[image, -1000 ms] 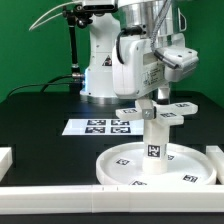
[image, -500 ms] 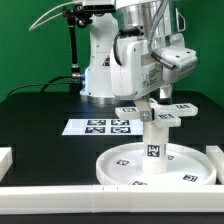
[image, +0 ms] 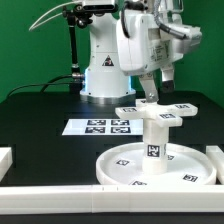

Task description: Assemble round table

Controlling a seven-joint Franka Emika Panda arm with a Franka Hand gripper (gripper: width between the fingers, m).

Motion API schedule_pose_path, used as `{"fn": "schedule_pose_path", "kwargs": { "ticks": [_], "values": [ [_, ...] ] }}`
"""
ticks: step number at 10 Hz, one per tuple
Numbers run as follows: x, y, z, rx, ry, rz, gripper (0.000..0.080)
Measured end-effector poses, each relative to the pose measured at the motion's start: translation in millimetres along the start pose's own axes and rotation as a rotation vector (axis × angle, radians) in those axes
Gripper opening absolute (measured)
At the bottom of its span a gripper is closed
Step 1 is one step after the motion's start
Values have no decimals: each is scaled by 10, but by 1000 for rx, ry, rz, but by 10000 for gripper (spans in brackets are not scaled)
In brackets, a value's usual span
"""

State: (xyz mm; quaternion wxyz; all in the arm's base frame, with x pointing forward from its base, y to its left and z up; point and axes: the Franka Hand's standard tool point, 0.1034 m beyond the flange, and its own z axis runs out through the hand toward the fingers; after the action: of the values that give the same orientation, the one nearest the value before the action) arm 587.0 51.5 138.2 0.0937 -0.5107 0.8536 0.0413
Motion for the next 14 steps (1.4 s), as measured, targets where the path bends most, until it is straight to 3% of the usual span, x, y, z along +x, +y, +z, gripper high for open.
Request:
{"fn": "schedule_pose_path", "kwargs": {
  "ticks": [3, 4, 5, 7, 12, 13, 14],
  "values": [
    [20, 11, 41, -5, 7, -196, 649],
    [11, 35, 44, -26, 20, -334, 649],
    [-35, 49, 26, -68, 40, -501, 649],
    [-55, -11, 19, -90, 29, -788, 649],
    [-55, -7, 27, -98, 13, -1156, 649],
    [-46, -11, 26, -105, 19, -1272, 649],
    [-27, -22, 23, -133, 64, -1473, 649]
  ]
}}
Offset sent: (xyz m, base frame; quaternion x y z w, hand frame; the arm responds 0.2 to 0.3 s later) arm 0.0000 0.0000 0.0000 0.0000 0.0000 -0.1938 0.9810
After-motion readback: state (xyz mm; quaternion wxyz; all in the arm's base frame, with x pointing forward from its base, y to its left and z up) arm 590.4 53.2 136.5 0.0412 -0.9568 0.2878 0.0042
